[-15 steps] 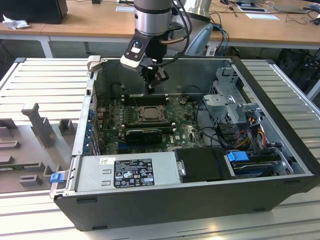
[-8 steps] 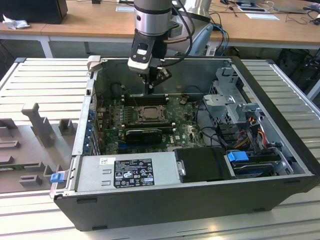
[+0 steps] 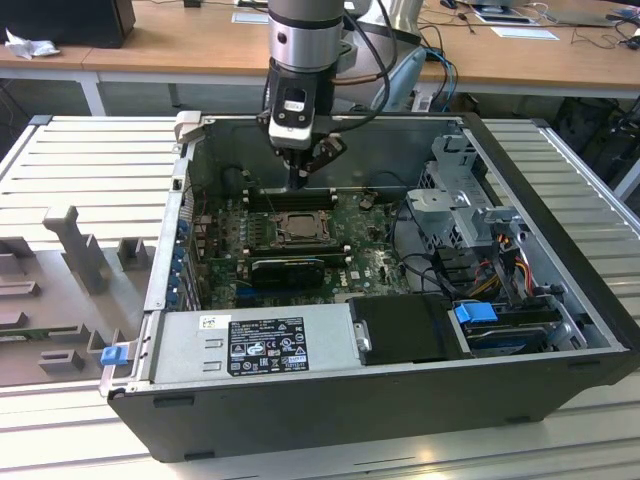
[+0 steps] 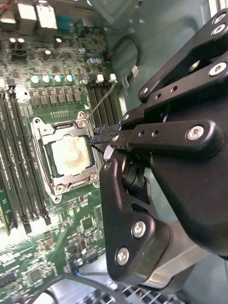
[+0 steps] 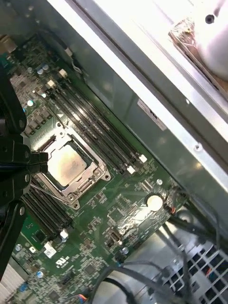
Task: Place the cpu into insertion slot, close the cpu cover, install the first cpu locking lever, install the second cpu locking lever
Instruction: 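Install the first cpu locking lever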
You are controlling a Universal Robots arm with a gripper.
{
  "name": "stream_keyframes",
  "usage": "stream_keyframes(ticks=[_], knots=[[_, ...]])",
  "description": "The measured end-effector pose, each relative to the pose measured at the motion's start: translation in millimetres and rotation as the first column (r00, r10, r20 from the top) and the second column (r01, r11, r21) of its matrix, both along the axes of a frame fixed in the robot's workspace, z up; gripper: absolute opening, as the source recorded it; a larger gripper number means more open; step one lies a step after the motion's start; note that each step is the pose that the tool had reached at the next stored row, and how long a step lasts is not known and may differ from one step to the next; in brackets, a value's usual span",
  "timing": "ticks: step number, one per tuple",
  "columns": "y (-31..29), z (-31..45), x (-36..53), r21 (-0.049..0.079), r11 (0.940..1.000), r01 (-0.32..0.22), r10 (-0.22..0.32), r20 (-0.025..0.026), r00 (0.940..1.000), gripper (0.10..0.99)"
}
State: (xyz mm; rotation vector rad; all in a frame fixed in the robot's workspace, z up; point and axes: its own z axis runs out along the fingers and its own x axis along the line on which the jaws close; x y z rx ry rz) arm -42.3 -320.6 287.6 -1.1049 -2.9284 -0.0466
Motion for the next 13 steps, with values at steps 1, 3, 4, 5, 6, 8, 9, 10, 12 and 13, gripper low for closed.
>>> stream_keyframes(ticks=[1,3,4,5,6,8,9,10,12,13], knots=[[0.0,-0.1,0.0,0.000,0.9998,-0.021,0.021,0.0000,0.9998,0.106],[0.0,-0.1,0.0,0.000,0.9983,-0.058,0.058,0.0000,0.9983,0.106],[0.0,-0.1,0.0,0.000,0.9972,-0.075,0.075,0.0000,0.9972,0.106],[0.0,-0.1,0.0,0.000,0.9939,-0.110,0.110,0.0000,0.9939,0.106],[0.0,-0.2,0.0,0.000,0.9918,-0.128,0.128,0.0000,0.9918,0.106],[0.0,-0.2,0.0,0.000,0.9862,-0.166,0.166,0.0000,0.9862,0.106],[0.0,-0.3,0.0,0.000,0.9827,-0.185,0.185,0.0000,0.9827,0.106],[0.0,-0.4,0.0,0.000,0.9765,-0.215,0.215,0.0000,0.9765,0.106],[0.0,-0.7,0.0,0.000,0.9673,-0.254,0.254,0.0001,0.9673,0.106],[0.0,-1.2,0.0,0.000,0.9588,-0.284,0.284,0.0001,0.9588,0.106]])
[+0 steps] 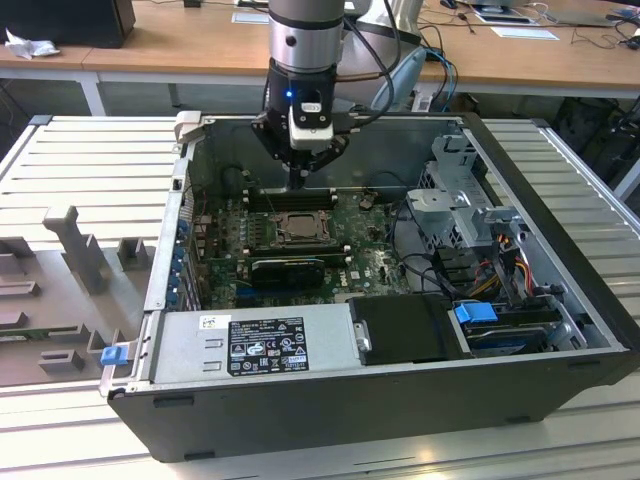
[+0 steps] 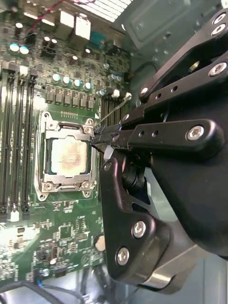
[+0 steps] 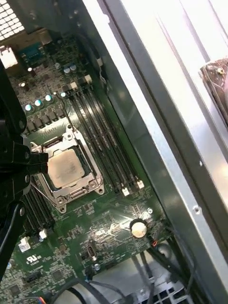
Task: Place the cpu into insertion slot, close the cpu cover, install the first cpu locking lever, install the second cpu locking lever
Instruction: 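Install the first cpu locking lever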
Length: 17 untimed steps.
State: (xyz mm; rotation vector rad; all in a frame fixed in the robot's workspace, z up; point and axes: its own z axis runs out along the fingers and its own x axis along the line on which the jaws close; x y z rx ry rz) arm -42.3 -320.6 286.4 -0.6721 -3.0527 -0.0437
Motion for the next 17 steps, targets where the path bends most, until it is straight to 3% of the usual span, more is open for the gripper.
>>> stream_keyframes(ticks=[1,5,8,10,15,16,17], knots=[[0.0,-0.9,0.0,0.000,0.9992,-0.041,0.041,0.0000,0.9992,0.106],[0.0,-2.5,0.0,0.000,0.9926,-0.121,0.121,0.0000,0.9926,0.106],[0.0,-3.6,0.0,0.000,0.9809,-0.195,0.195,0.0000,0.9809,0.106],[0.0,-3.9,0.0,0.000,0.9690,-0.247,0.247,0.0000,0.9690,0.106],[-0.3,-4.6,-6.6,0.005,0.9630,-0.270,0.270,0.0016,0.9630,0.106],[-0.3,-4.7,-6.7,0.005,0.9529,-0.303,0.303,0.0013,0.9530,0.106],[-0.4,-4.9,-6.7,0.005,0.9471,-0.321,0.321,0.0014,0.9472,0.106]])
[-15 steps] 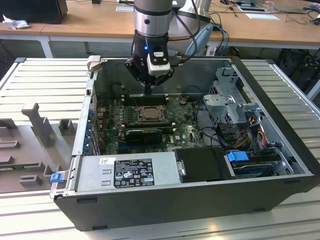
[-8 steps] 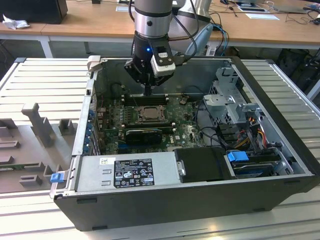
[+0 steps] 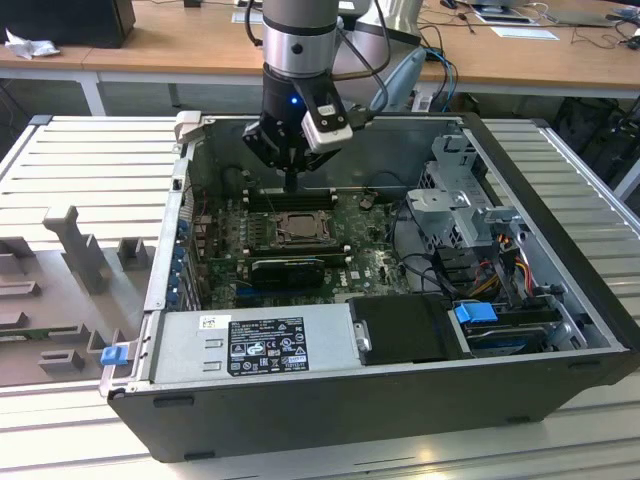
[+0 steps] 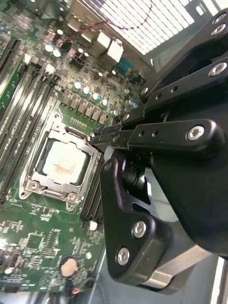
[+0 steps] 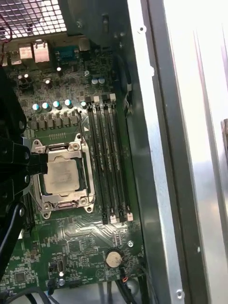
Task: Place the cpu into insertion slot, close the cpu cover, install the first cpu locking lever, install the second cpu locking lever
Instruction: 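Install the first cpu locking lever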
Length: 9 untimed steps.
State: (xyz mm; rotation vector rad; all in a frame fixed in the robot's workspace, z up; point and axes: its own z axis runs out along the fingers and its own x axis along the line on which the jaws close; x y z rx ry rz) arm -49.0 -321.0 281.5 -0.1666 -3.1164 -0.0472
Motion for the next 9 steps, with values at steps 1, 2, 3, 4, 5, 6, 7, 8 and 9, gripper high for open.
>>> stream_keyframes(ticks=[1,2,3,4,5,6,7,8,9], knots=[[0.0,-0.1,0.0,0.000,0.9998,-0.019,0.019,0.0000,0.9998,0.106],[0.0,-0.3,0.0,0.000,0.9987,-0.051,0.051,0.0000,0.9987,0.106],[0.0,-0.4,0.0,0.000,0.9977,-0.068,0.068,0.0000,0.9977,0.106],[0.0,-0.4,0.0,0.000,0.9962,-0.088,0.088,0.0000,0.9962,0.106],[0.0,-0.6,0.0,0.000,0.9944,-0.106,0.106,0.0000,0.9944,0.106],[0.0,-0.7,0.0,0.000,0.9923,-0.124,0.124,0.0001,0.9923,0.106],[0.0,-1.0,0.0,0.000,0.9884,-0.152,0.152,0.0001,0.9884,0.106],[0.0,-1.1,0.0,0.000,0.9850,-0.173,0.173,0.0001,0.9850,0.106],[0.0,-1.2,0.0,0.000,0.9815,-0.191,0.191,0.0001,0.9815,0.106]])
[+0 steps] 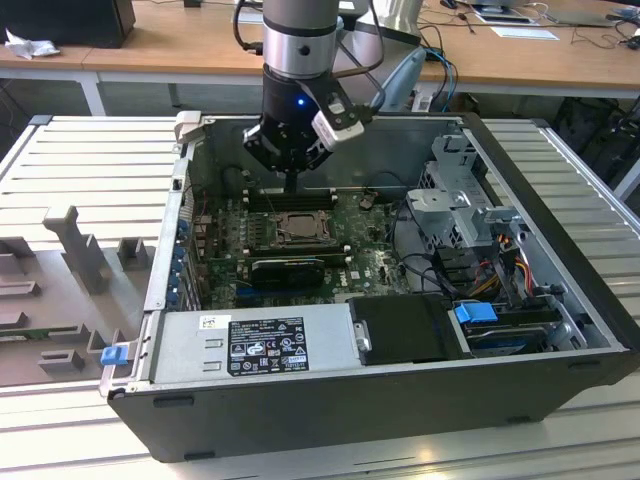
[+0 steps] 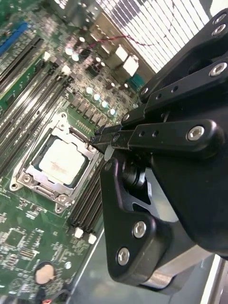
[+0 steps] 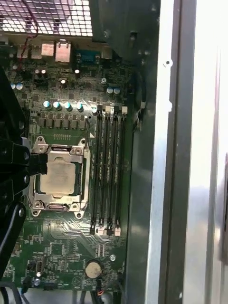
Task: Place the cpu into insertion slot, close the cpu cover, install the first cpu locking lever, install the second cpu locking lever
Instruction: 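Install the first cpu locking lever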
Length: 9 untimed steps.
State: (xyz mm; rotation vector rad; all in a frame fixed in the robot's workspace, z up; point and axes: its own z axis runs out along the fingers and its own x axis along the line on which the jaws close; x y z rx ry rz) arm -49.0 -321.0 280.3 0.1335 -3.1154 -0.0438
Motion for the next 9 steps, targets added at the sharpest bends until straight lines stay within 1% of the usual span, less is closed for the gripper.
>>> stream_keyframes(ticks=[1,3,4,7,9], knots=[[0.0,-0.2,0.0,0.000,0.9998,-0.021,0.021,0.0001,0.9998,0.106],[0.0,-1.1,-0.3,0.000,0.9991,-0.043,0.043,0.0005,0.9991,0.106],[0.0,-1.8,-1.9,0.002,0.9990,-0.045,0.045,0.0005,0.9990,0.106],[0.0,-3.0,-10.3,0.007,0.9990,-0.045,0.045,0.0018,0.9990,0.106],[0.1,-3.7,-11.9,0.007,0.9995,-0.032,0.032,0.0016,0.9995,0.106]])
